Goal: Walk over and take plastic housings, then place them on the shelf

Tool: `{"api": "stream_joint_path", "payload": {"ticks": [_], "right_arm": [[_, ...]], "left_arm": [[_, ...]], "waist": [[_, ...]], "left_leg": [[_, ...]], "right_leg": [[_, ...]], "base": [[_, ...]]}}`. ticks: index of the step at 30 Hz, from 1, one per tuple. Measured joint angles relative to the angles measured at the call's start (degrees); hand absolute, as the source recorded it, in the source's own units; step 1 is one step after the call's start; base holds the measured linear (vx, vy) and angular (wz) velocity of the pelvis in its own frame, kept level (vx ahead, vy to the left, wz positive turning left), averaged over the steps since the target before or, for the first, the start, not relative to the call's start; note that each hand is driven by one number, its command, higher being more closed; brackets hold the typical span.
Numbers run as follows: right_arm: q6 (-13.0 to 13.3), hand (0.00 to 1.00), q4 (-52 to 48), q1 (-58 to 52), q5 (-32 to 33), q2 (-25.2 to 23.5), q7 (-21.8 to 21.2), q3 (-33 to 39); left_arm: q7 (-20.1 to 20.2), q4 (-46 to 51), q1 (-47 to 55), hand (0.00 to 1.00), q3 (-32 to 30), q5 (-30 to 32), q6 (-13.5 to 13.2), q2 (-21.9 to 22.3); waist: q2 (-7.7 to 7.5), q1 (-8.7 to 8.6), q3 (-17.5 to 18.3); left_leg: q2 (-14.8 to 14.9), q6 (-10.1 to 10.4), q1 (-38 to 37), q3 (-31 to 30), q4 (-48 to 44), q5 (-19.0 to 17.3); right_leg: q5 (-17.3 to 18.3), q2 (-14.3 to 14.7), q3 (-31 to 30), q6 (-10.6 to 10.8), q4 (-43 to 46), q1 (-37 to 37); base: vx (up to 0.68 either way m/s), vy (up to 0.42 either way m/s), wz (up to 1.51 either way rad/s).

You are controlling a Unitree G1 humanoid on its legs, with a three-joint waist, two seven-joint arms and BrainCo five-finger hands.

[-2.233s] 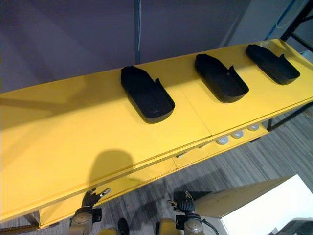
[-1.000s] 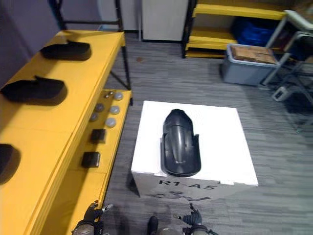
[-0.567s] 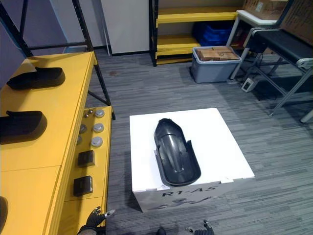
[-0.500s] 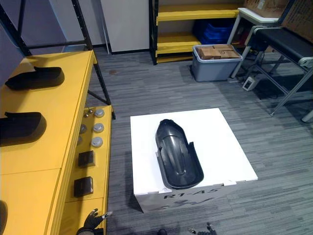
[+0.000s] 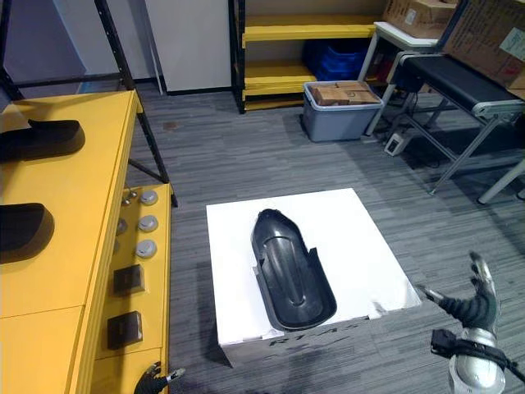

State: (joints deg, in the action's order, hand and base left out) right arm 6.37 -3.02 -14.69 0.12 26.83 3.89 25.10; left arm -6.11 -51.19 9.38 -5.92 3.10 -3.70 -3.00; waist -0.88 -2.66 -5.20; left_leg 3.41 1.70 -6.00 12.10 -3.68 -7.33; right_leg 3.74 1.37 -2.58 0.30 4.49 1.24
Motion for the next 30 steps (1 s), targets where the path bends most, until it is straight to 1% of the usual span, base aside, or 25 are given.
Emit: {"api": "stream_joint_path", "payload": {"ticks": [1, 2, 5, 7, 8, 10, 12, 13, 16, 18, 20, 22, 23, 24, 27, 30], "right_arm": [[0.82, 0.00, -0.98, 1.20, -0.03, 0.92, -0.74, -2.66], [1.52, 0.00, -1.10, 2.41, -0.03, 1.12, -1.10, -4.69], [1.95, 0.00, -0.93, 5.14, -1.13, 0.99, -1.76, -10.09], [1.97, 0.00, -0.06, 6.83, -2.50, -0.90, -1.72, -14.27], [1.97, 0.00, 0.62, 7.39, -3.28, -1.71, -1.71, -15.26], [1.85, 0.00, 3.67, 8.30, -4.99, -5.07, -1.65, -17.08], [1.08, 0.00, 7.22, 8.41, -8.10, -8.94, -1.30, -17.40], [0.46, 0.00, 9.28, 8.34, -9.84, -10.66, -0.68, -17.40], [-2.61, 0.00, 13.51, 8.32, -15.02, -14.30, 1.47, -17.30], [-3.92, 0.00, 14.68, 8.34, -18.22, -16.34, 3.18, -17.10], [-4.25, 0.00, 14.87, 8.70, -20.36, -17.64, 4.29, -16.18], [-5.53, 0.00, 15.65, 10.33, -23.38, -19.60, 6.07, -14.35], [-5.64, 0.00, 16.13, 10.84, -23.80, -19.99, 6.49, -13.98], [-5.68, 1.00, 17.12, 11.75, -23.97, -20.28, 7.17, -13.82], [-5.73, 1.00, 19.05, 13.70, -24.01, -20.42, 8.28, -13.71], [-5.76, 1.00, 21.08, 15.25, -24.21, -20.34, 8.56, -11.61]], "left_arm": [[0.22, -0.01, 0.08, 0.00, 0.74, -0.14, -0.07, -0.16], [0.35, -0.14, 0.06, 0.00, 1.00, -0.13, -0.08, -0.15], [0.54, -0.70, -0.26, 0.00, 2.08, -0.18, -0.26, -0.22], [0.51, -0.70, -0.42, 0.00, 2.94, -0.17, -0.34, -0.30], [0.50, -0.72, -0.55, 0.00, 2.95, -0.17, -0.34, -0.31], [0.48, -1.04, -0.83, 0.00, 3.00, -0.10, -0.30, -0.44], [0.29, -1.07, -0.90, 0.00, 3.04, -0.13, -0.28, -0.35], [0.20, -1.11, -0.90, 0.00, 3.03, -0.12, -0.16, -0.37], [-0.04, -1.21, -1.12, 0.00, 3.01, 0.01, 0.03, -0.29], [-0.20, -1.22, -1.15, 0.00, 3.00, 0.13, 0.18, -0.21], [-0.32, -1.22, -1.26, 0.00, 2.99, 0.42, 0.38, -0.21], [-0.53, -1.19, -1.41, 0.00, 2.93, 0.54, 0.48, -0.14], [-0.64, -1.20, -1.41, 0.00, 2.95, 0.55, 0.49, -0.14], [-0.80, -1.21, -1.35, 0.00, 2.95, 0.58, 0.55, -0.11], [-0.97, -1.21, -1.47, 0.00, 2.96, 0.62, 0.66, -0.14], [-1.00, -1.23, -1.66, 0.00, 3.02, 0.63, 0.81, -0.16]], "waist": [[0.31, -0.10, 0.35], [0.13, -0.18, 0.54], [0.05, -0.02, 0.81], [0.35, 0.47, 1.20], [0.33, 0.63, 1.18], [0.25, 0.69, 1.12], [0.37, 1.04, 1.17], [0.35, 0.85, 1.11], [0.54, 0.94, 0.92], [0.67, 0.87, 0.79], [0.65, 0.80, 0.70], [0.62, 0.91, 0.29], [0.64, 0.94, 0.27], [0.66, 0.91, 0.28], [0.61, 0.96, 0.07], [0.52, 1.08, -0.02]], "left_leg": [[-0.15, -0.18, 0.00, -0.29, 0.17, 0.19], [-0.32, -0.26, 0.07, -0.56, 0.42, 0.43], [-0.75, -0.49, 0.27, -2.08, 0.72, 1.00], [-1.06, -0.75, 0.75, -3.25, 1.48, 1.82], [-1.10, -0.77, 0.79, -3.37, 1.64, 1.99], [-1.19, -0.78, 0.75, -4.38, 1.73, 2.17], [-1.32, -0.74, 0.76, -5.08, 1.77, 2.24], [-1.37, -0.75, 0.79, -5.64, 1.83, 2.31], [-1.43, -0.71, 0.74, -6.21, 2.08, 2.50], [-1.47, -0.77, 0.73, -6.75, 2.36, 2.79], [-1.50, -0.79, 0.74, -7.37, 2.40, 2.91], [-1.52, -0.74, 0.77, -7.62, 2.55, 3.27], [-1.52, -0.75, 0.77, -7.66, 2.67, 3.39], [-1.55, -0.76, 0.73, -7.70, 3.00, 3.66], [-1.55, -0.67, 0.70, -7.76, 3.97, 4.54], [-1.58, -0.66, 0.63, -8.49, 5.02, 5.15]], "right_leg": [[-0.08, -0.06, 0.05, -0.13, -0.01, -0.03], [-0.17, -0.17, 0.13, -0.26, -0.07, -0.12], [-0.34, -0.65, 1.38, -0.40, -0.51, -0.10], [-1.05, -0.90, 2.15, -0.43, -1.60, -0.03], [-1.30, -0.92, 2.25, -0.49, -1.91, 0.03], [-1.62, -1.04, 3.26, -0.53, -2.87, 0.87], [-1.65, -1.15, 3.95, -0.53, -3.40, 1.36], [-1.66, -1.23, 4.62, -0.53, -3.70, 1.80], [-1.70, -1.26, 5.12, -0.55, -4.25, 2.54], [-1.70, -1.26, 5.48, -0.55, -4.27, 2.62], [-1.70, -1.28, 6.28, -0.55, -4.31, 2.84], [-1.79, -1.32, 6.47, -0.64, -4.37, 2.90], [-1.91, -1.33, 6.50, -0.73, -4.52, 2.93], [-2.40, -1.32, 6.52, -0.66, -5.20, 3.16], [-3.35, -1.27, 6.64, -0.86, -6.32, 3.28], [-3.82, -1.25, 7.22, -0.85, -7.22, 3.30]], "base": [[-0.10, 0.004, 0.04], [-0.07, 0.004, 0.08], [-0.10, -0.001, 0.27], [-0.08, 0.000, 0.23], [-0.04, -0.001, 0.12], [-0.03, -0.007, 0.21], [-0.01, -0.005, 0.24], [0.01, -0.004, 0.22], [0.03, -0.002, 0.12], [0.02, -0.005, 0.10], [0.00, -0.009, 0.15], [-0.04, -0.004, 0.09], [-0.06, 0.001, 0.02], [-0.06, 0.004, 0.00], [-0.07, 0.000, 0.01], [-0.08, -0.009, 0.11]]}}
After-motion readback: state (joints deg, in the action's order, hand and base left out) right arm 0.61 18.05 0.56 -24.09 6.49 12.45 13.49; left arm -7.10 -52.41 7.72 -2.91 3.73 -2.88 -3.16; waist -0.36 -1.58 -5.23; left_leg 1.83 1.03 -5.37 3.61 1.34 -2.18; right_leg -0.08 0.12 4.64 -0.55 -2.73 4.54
